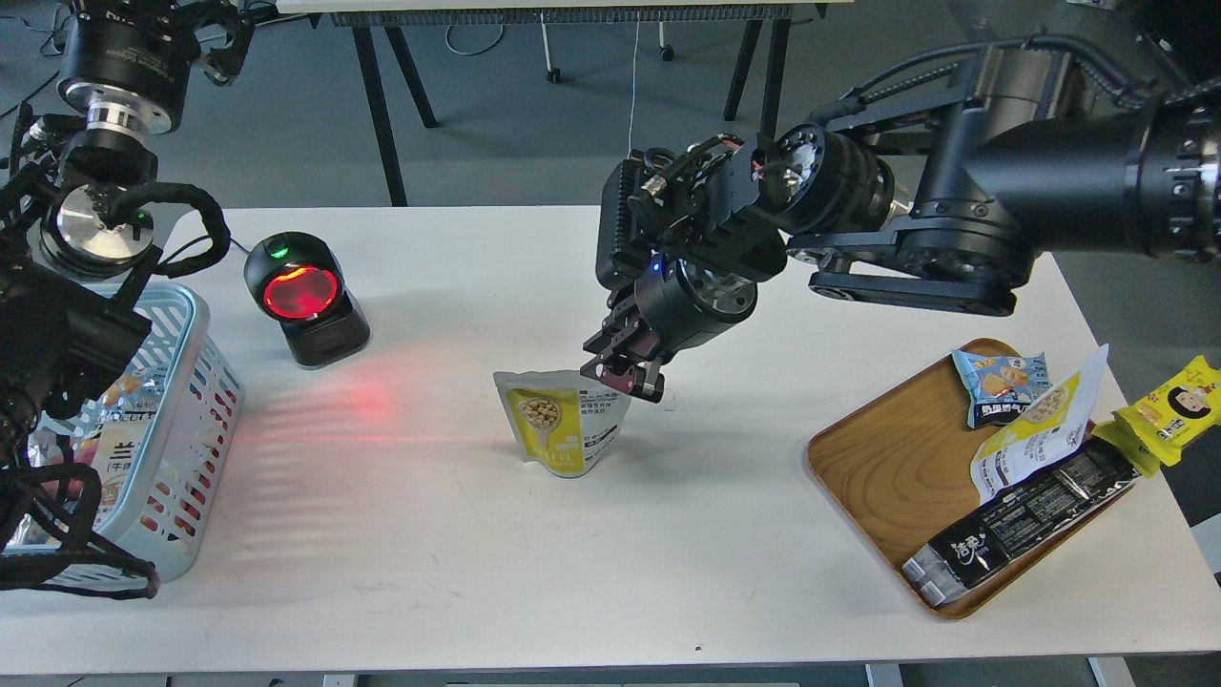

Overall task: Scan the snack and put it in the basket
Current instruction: 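Set the yellow bag down mid-table and open the right gripper, then withdraw the right arm away from the table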

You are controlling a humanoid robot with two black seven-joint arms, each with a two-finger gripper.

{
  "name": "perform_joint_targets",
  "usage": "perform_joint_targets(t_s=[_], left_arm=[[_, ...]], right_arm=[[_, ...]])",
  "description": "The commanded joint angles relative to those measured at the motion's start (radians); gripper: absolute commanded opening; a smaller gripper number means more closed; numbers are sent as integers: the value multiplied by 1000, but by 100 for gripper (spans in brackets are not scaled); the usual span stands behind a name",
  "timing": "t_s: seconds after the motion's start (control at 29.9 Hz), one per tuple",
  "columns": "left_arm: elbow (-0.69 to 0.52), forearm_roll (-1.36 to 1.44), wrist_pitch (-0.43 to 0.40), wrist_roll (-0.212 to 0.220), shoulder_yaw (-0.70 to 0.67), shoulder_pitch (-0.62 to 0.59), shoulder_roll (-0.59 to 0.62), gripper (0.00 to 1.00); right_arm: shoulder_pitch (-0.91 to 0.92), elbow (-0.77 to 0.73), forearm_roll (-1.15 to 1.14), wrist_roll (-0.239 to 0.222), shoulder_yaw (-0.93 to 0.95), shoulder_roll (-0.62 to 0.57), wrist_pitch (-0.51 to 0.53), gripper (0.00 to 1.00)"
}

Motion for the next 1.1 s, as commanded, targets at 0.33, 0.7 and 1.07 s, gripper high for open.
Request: perform_joint_targets(t_s=[0.33,0.7,1.07], left_arm=[[-1,7,0,9,2,-15,-5,99],[-98,10,0,26,270,-124,111,99],[-466,412,0,103,387,-312,355,99]], right_arm=[[17,99,351,0,223,-365,-3,94],[-273,79,723,0,537,-570,-11,99],[-604,-167,1304,0,797,-572,0,99]])
